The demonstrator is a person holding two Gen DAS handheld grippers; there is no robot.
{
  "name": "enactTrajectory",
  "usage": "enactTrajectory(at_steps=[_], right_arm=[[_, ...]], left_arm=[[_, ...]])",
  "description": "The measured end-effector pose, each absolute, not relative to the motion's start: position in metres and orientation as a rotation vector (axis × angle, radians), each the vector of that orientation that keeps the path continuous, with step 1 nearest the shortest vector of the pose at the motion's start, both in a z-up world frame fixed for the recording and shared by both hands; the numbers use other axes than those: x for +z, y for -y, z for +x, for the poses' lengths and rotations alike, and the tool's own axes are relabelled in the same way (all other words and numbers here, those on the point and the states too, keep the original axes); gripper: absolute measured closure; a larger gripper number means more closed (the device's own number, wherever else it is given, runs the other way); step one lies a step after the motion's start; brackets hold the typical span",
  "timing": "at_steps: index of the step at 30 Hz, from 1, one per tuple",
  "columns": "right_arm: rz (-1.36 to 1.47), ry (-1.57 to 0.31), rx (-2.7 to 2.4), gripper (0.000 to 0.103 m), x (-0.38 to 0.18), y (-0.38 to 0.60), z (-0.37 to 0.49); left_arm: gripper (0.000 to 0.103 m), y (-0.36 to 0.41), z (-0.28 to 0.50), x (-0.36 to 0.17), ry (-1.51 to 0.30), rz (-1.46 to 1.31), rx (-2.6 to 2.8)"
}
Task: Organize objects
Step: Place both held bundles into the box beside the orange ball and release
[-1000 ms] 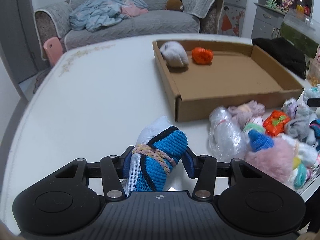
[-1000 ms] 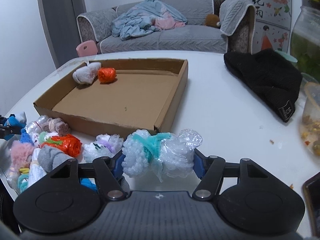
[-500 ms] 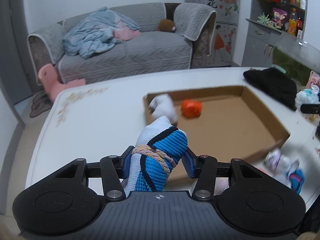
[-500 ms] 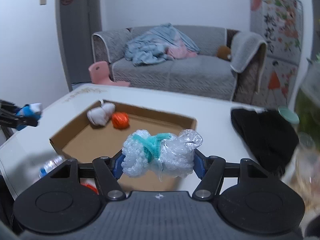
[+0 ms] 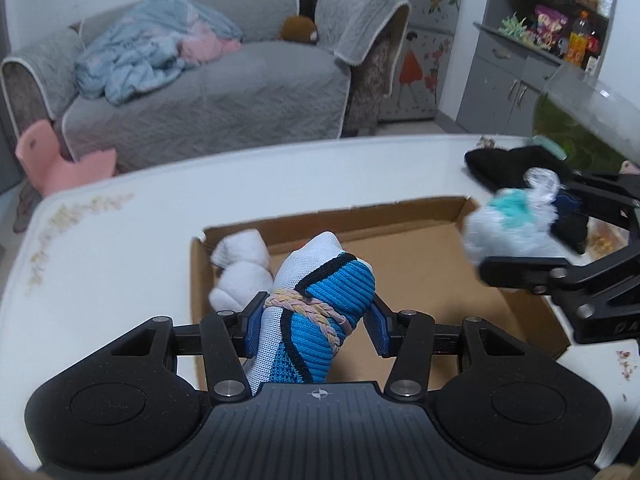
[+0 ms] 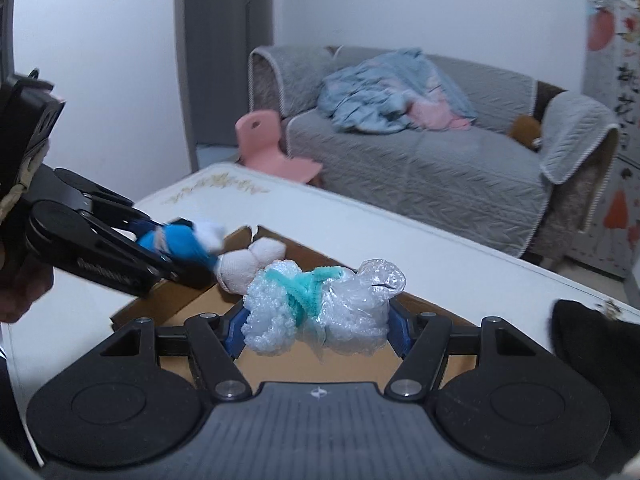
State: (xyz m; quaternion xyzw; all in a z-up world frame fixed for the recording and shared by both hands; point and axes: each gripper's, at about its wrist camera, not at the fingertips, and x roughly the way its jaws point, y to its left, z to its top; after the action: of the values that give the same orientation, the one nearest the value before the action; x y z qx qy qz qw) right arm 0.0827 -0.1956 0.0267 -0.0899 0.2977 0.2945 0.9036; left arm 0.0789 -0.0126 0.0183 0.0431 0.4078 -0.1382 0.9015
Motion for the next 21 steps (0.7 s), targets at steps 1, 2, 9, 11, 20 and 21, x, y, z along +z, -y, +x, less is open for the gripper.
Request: enactTrajectory(at_steps=[1, 2, 9, 11, 20, 21], right_arm=[[-0.197, -0.625, 0.619, 0.04, 0.022, 0.191, 0.089], [-0.208, -0.634, 0.629, 0.04, 0.017, 0.187, 0.094], [-0.275, -0.703, 0.679, 0.04, -0.014, 0.162, 0.113], [-0.3, -0.711, 0.695, 0.04, -0.019, 0.156, 0.115], [-0.347, -0.744, 0.754, 0.04, -0.042, 0.139, 0.127], [-0.352, -0.745, 0.764, 0.04, -0.043, 0.137, 0.126]], left_arm=[[0.046, 0.014, 0.083, 0.012, -0.853, 0.089, -0.281], [0.046, 0.013, 0.086, 0.006, -0.865, 0.083, -0.278], [0.046, 0.011, 0.105, -0.025, -0.914, 0.099, -0.237], [0.046, 0.009, 0.109, -0.03, -0.922, 0.091, -0.22], [0.046, 0.002, 0.114, -0.04, -0.91, 0.03, -0.146], [0.046, 0.005, 0.114, -0.04, -0.909, 0.032, -0.141]])
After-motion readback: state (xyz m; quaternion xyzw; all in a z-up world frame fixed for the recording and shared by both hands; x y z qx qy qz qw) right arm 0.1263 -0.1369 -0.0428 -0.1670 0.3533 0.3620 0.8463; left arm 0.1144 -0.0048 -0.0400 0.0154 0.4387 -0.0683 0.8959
